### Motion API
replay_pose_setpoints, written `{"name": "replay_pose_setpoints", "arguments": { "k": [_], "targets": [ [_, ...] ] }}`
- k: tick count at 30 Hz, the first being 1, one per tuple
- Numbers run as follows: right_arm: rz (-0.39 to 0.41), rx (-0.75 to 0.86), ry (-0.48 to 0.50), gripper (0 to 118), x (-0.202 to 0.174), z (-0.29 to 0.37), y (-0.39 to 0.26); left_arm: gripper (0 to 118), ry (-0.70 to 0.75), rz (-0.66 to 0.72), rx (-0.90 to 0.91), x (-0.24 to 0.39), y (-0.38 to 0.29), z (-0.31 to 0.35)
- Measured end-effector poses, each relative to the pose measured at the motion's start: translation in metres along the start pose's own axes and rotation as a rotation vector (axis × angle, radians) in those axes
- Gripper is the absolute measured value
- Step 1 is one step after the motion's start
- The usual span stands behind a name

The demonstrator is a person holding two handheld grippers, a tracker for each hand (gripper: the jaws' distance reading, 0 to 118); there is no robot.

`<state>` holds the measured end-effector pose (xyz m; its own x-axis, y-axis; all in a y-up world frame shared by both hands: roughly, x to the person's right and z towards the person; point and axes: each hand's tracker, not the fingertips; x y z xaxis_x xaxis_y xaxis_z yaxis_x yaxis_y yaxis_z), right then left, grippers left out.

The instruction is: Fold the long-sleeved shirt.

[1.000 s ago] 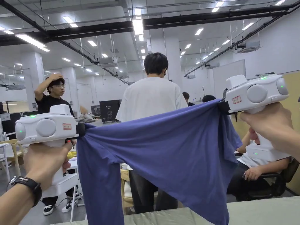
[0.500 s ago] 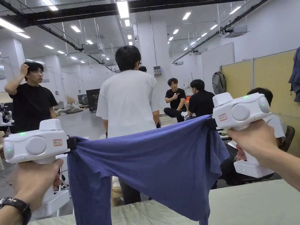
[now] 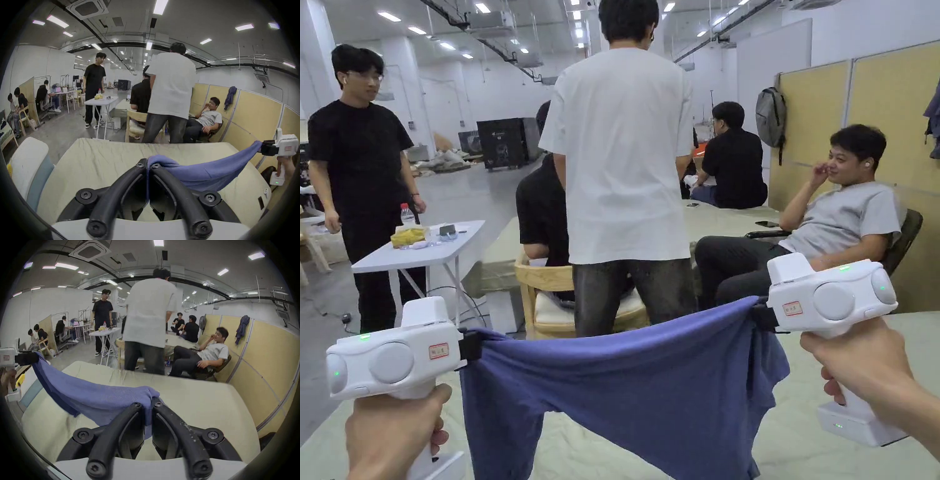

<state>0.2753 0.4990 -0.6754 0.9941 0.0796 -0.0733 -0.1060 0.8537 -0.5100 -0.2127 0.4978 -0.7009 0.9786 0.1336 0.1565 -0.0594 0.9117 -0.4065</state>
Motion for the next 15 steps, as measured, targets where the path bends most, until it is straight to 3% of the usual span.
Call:
{"name": "replay_pose_setpoints", "arguments": {
  "k": [15],
  "targets": [
    [-0.037,-0.26,0.127,10,-0.056,0.1,-0.252,1,0.015,0.092,-0.31,-0.027,-0.237,0.136]
  ]
}}
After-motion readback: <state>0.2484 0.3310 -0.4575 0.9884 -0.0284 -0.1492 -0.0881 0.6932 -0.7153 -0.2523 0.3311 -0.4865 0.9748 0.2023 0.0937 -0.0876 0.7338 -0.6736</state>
